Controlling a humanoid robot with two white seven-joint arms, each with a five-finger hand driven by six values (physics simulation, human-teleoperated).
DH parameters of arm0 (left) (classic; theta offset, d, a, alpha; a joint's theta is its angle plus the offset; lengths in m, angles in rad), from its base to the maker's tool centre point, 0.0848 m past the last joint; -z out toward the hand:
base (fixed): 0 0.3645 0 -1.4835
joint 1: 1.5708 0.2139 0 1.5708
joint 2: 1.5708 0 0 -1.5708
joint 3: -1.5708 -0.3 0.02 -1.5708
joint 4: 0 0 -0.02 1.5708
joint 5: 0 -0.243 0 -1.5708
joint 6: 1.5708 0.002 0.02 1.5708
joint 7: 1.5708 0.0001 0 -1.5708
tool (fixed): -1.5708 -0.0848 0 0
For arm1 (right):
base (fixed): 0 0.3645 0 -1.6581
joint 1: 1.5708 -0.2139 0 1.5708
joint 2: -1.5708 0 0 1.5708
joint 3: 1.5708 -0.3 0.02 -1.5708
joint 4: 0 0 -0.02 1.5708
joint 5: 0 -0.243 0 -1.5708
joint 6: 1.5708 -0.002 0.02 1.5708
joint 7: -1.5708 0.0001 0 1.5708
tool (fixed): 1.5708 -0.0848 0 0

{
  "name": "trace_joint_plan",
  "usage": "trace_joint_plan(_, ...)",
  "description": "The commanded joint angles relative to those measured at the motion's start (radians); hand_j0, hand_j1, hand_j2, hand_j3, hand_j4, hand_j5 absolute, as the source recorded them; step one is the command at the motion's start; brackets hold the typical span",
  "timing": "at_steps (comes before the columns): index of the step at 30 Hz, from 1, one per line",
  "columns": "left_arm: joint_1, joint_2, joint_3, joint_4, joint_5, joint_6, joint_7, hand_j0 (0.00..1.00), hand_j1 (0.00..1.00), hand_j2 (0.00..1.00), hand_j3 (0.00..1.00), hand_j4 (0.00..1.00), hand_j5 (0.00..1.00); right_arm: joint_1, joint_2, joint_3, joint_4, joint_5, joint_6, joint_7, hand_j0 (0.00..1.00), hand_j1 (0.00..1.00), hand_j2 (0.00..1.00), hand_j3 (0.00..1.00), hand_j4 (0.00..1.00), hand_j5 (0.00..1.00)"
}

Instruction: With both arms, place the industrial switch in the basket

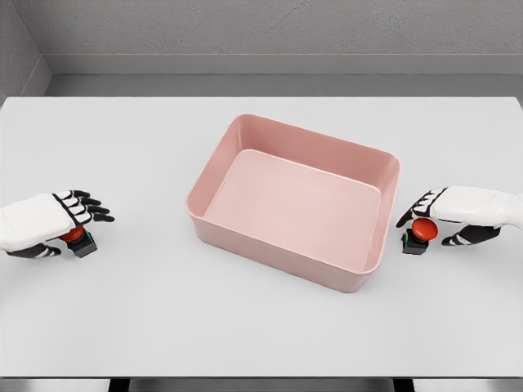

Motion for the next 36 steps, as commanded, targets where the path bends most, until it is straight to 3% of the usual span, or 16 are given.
trace_joint_plan(1,0.002,0.001,0.001,-0.002,0.007,0.0,0.0,0.92,0.92,0.92,0.92,0.92,0.92,0.0,-0.001,-0.001,0.0,-0.006,0.002,-0.001,0.78,0.78,0.78,0.78,0.78,0.78)
trace_joint_plan(10,0.021,0.01,0.002,-0.012,0.01,0.0,0.002,0.91,0.91,0.91,0.91,0.91,0.91,0.008,0.0,-0.001,-0.017,-0.006,0.002,0.0,0.78,0.78,0.78,0.78,0.78,0.78)
trace_joint_plan(17,0.02,0.006,0.002,-0.012,0.01,0.0,0.007,0.56,0.56,0.56,0.56,0.56,0.56,0.008,0.002,-0.001,-0.019,-0.006,0.002,-0.001,0.78,0.78,0.78,0.78,0.78,0.78)
trace_joint_plan(20,0.02,0.009,0.002,-0.011,0.01,0.0,0.007,0.54,0.54,0.54,0.54,0.54,0.54,0.008,0.004,-0.001,-0.019,-0.006,0.002,-0.001,0.77,0.77,0.77,0.77,0.77,0.77)
trace_joint_plan(23,0.021,0.012,0.002,-0.012,0.011,0.0,0.005,0.44,0.44,0.44,0.44,0.44,0.44,0.008,0.005,-0.001,-0.023,-0.006,0.002,0.0,0.76,0.76,0.76,0.76,0.76,0.76)
trace_joint_plan(26,0.021,0.015,0.004,-0.028,0.013,0.0,0.005,0.41,0.41,0.41,0.41,0.41,0.41,0.009,0.007,-0.001,-0.026,-0.006,0.002,0.0,0.75,0.75,0.75,0.75,0.75,0.75)
trace_joint_plan(31,0.025,0.018,0.011,-0.141,0.014,0.0,0.003,0.4,0.4,0.4,0.4,0.4,0.4,0.018,0.007,0.001,-0.031,-0.006,0.002,-0.001,0.75,0.75,0.75,0.75,0.75,0.75)
trace_joint_plan(36,0.018,0.03,0.039,-0.189,0.019,0.0,0.003,0.4,0.4,0.4,0.4,0.4,0.4,0.018,0.007,0.001,-0.033,-0.006,0.002,0.0,0.71,0.71,0.71,0.71,0.71,0.71)
